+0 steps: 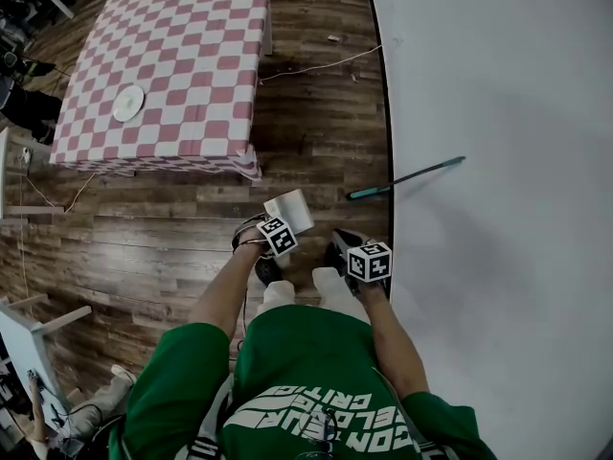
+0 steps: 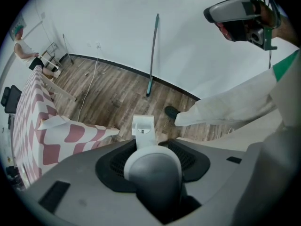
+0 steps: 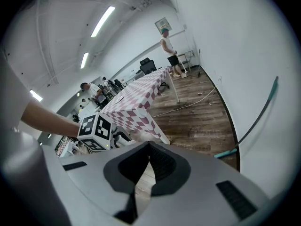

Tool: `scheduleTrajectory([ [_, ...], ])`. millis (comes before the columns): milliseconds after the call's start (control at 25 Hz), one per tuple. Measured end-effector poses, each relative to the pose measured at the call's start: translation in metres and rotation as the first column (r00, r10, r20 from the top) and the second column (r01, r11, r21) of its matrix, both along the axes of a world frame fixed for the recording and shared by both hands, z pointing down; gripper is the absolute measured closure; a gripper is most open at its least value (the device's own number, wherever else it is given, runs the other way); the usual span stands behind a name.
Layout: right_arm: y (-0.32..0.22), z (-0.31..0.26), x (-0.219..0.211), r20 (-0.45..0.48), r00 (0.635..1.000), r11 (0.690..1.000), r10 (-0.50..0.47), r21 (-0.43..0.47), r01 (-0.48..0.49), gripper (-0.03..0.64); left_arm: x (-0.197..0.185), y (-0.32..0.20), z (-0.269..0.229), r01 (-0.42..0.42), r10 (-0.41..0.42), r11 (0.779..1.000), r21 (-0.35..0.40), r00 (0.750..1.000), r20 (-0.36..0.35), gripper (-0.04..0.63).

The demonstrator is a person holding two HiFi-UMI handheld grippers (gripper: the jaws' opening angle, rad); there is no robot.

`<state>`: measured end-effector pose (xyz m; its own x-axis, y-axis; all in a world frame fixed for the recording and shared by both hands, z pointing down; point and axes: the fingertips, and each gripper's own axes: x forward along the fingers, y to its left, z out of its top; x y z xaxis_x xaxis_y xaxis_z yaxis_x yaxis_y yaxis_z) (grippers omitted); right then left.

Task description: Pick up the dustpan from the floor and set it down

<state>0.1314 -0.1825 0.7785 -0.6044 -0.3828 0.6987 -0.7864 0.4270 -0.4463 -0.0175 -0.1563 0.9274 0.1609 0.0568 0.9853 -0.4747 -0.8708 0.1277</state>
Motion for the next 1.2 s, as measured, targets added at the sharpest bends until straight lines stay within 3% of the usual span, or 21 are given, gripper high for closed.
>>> scheduleTrajectory([
  [520, 0.024, 0.000, 0.009, -0.012, 1.000, 1.000, 0.005, 0.000, -0.005, 0.609, -0.017, 0.002, 0.001, -0.023, 0.006, 0.989, 0.145, 0.993, 0.115, 0.476],
  [800, 0.033, 0.000, 0.012, -0.018, 1.000, 1.000, 0.009, 0.002, -0.009, 0.609, -0.021, 0.005, 0.000, -0.053, 0.030, 0.982, 0.179, 0.991, 0.131, 0.489],
  [1200, 0.032, -0.003, 0.021, -0.008, 1.000, 0.999, 0.027, 0.018, -0.027, 0.609, -0.044, 0.016, -0.017, 0.117, -0.130, 0.981, 0.157, 0.989, 0.077, 0.489],
])
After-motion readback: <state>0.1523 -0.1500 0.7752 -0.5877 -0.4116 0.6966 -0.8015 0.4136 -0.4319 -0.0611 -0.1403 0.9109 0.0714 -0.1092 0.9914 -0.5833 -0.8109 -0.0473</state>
